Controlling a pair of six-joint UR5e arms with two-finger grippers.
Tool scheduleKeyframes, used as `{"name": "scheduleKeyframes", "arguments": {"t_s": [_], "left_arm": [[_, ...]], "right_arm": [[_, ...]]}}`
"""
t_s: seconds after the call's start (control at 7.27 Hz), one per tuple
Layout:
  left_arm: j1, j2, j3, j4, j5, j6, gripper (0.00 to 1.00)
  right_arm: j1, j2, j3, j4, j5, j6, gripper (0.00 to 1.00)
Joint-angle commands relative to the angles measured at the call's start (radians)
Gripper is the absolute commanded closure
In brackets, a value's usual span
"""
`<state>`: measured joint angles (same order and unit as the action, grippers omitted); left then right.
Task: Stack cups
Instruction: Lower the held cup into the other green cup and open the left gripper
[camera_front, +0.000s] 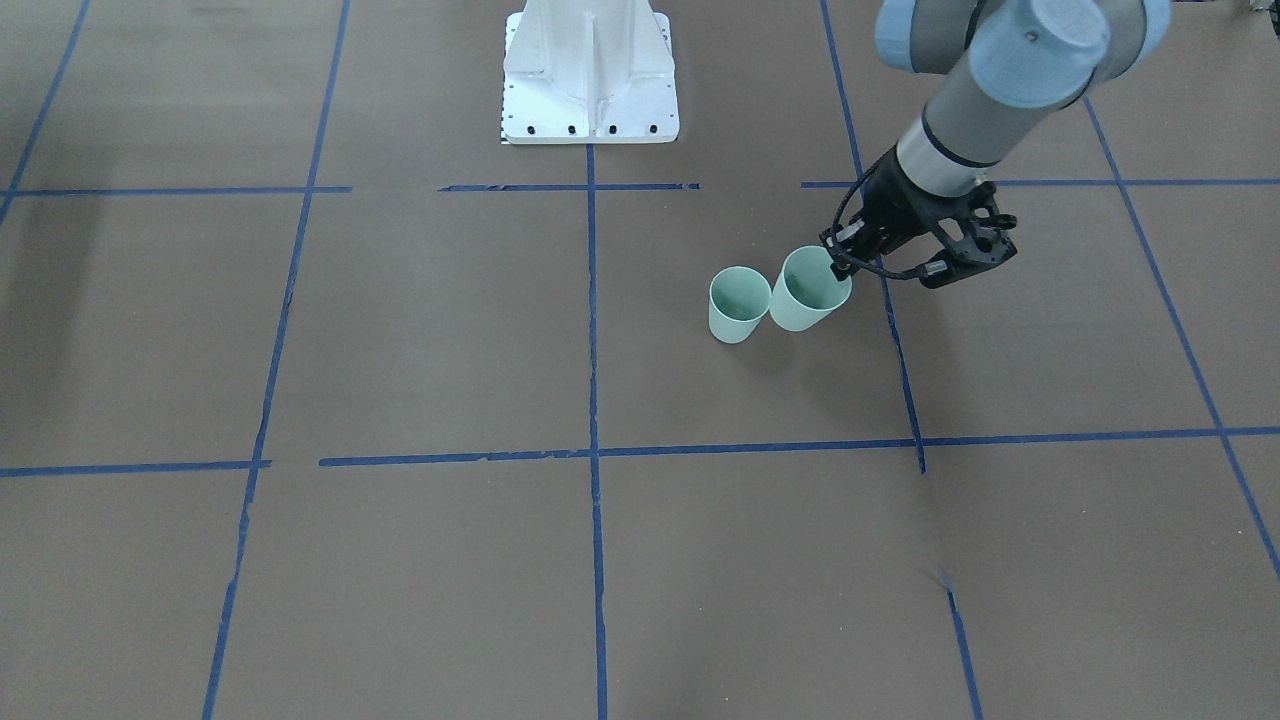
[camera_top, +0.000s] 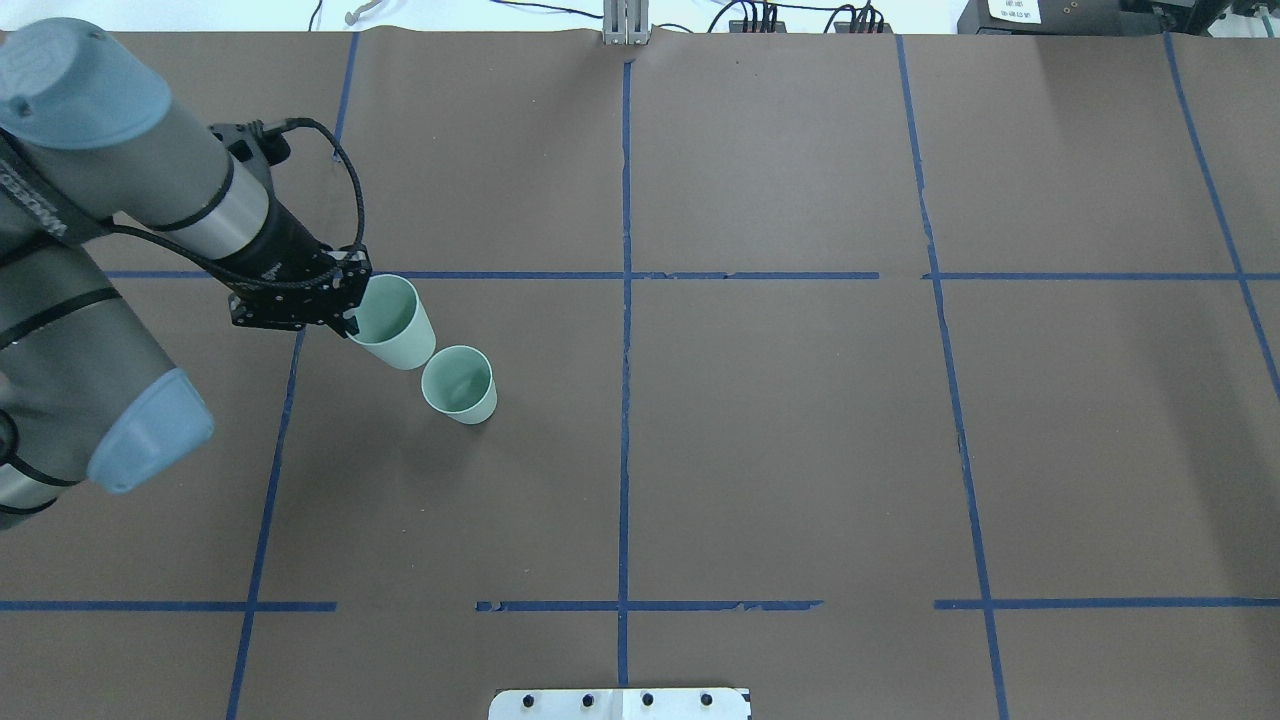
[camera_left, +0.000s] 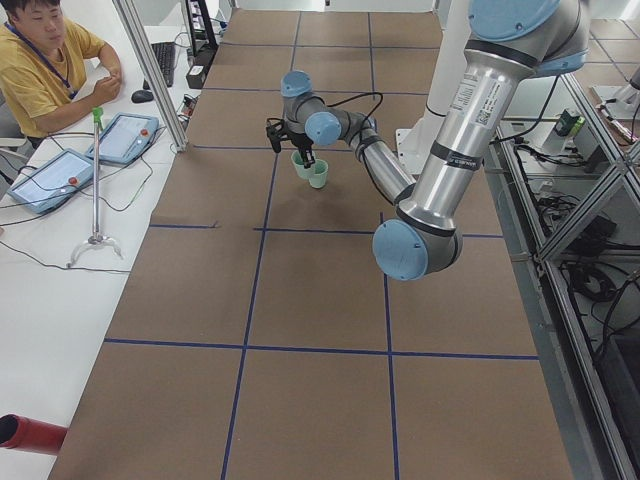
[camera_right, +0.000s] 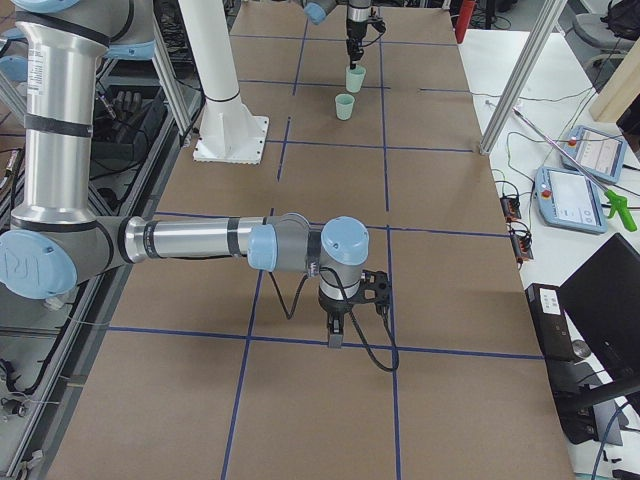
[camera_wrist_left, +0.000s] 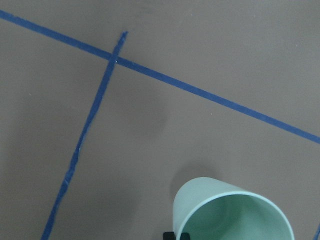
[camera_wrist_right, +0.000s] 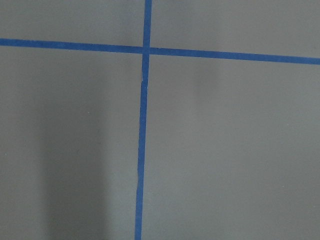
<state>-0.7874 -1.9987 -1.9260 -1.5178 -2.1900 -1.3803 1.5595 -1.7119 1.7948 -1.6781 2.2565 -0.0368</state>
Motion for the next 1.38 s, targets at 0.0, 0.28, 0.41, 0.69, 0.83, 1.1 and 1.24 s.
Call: {"name": "scheduleKeyframes", "arguments": {"t_s": [0.0, 0.28, 0.41, 0.69, 0.83, 1.1, 1.24], "left_arm": [[0.059, -0.037, -0.004, 0.031, 0.049, -0.037, 1.00], [0.059, -0.045, -0.004, 0.033, 0.052, -0.037, 1.00], [0.059, -0.043, -0.001, 0.033, 0.068, -0.037, 1.00], [0.059, -0.057, -0.005, 0.033, 0.069, -0.036, 1.00], [0.059, -0.058, -0.008, 0.033, 0.067, -0.036, 1.00], [0.060, -0.058, -0.001, 0.033, 0.065, -0.036, 1.00], [0.062, -0.057, -0.001, 0.033, 0.065, -0.036, 1.00]], "right_arm": [[-0.001, 0.000, 0.000, 0.000, 0.000, 0.000, 0.00], [-0.001, 0.000, 0.000, 0.000, 0.000, 0.000, 0.00], [0.001, 0.000, 0.000, 0.000, 0.000, 0.000, 0.00], [-0.001, 0.000, 0.000, 0.000, 0.000, 0.000, 0.00], [0.001, 0.000, 0.000, 0.000, 0.000, 0.000, 0.00], [0.001, 0.000, 0.000, 0.000, 0.000, 0.000, 0.00], [-0.001, 0.000, 0.000, 0.000, 0.000, 0.000, 0.00]]}}
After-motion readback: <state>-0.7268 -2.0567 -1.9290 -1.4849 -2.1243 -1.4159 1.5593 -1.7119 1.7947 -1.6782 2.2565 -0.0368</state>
